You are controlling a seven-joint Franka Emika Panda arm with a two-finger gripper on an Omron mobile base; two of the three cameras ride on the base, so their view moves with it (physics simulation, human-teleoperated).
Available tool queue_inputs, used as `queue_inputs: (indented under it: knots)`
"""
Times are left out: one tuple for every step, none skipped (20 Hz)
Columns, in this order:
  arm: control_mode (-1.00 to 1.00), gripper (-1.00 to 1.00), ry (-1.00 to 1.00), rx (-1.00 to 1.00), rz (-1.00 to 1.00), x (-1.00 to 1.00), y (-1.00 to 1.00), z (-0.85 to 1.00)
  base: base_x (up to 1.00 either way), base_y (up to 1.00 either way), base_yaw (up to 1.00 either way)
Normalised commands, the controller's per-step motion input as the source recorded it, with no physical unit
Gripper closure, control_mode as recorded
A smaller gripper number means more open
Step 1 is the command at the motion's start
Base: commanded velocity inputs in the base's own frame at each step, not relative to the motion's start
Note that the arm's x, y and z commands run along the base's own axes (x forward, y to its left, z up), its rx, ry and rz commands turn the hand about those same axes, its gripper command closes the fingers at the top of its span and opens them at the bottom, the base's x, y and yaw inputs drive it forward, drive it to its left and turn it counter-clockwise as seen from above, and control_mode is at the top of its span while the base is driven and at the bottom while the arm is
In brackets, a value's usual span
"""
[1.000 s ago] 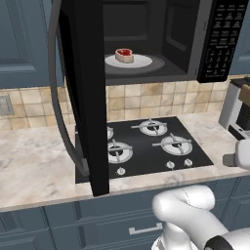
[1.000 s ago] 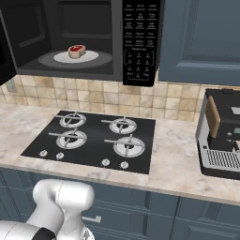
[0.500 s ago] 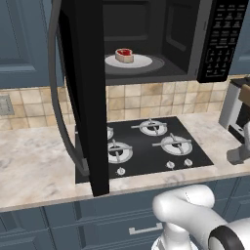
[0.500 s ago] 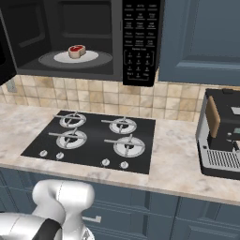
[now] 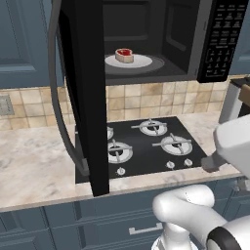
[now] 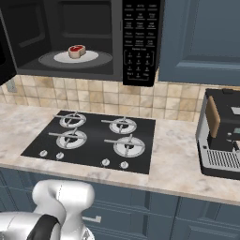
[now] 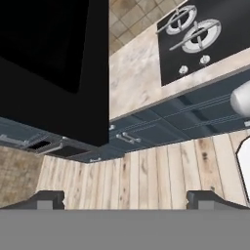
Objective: Transport the steak from the fridge to the microwave and turn on the microwave.
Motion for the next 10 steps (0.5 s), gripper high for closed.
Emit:
queue_inputs:
  knots:
    - [-1.00,-1.00,0.00,0.00,0.04,0.00,0.40,-0.09,0.00,0.00,0.00]
    - [-1.00,-1.00,0.01,0.00,0.03,0.00,0.38,-0.09,0.00,0.00,0.00]
    - [-1.00,-1.00,0.02,0.00,0.03,0.00,0.39,-0.11,0.00,0.00,0.00]
    - [-1.00,-1.00,0.02,0.00,0.02,0.00,0.36,-0.10,0.00,0.00,0.00]
    - [-1.00,-1.00,0.02,0.00,0.02,0.00,0.36,-0.10,0.00,0.00,0.00]
    - [-1.00,-1.00,0.03,0.00,0.02,0.00,0.36,-0.11,0.00,0.00,0.00]
    - [-1.00,-1.00,0.03,0.00,0.02,0.00,0.32,-0.11,0.00,0.00,0.00]
    - [-1.00,-1.00,0.02,0.00,0.02,0.00,0.31,-0.12,0.00,0.00,0.00]
    - [-1.00,-1.00,0.02,0.00,0.02,0.00,0.27,-0.11,0.00,0.00,0.00]
    - [-1.00,-1.00,0.02,0.00,0.02,0.00,0.22,-0.10,0.00,0.00,0.00]
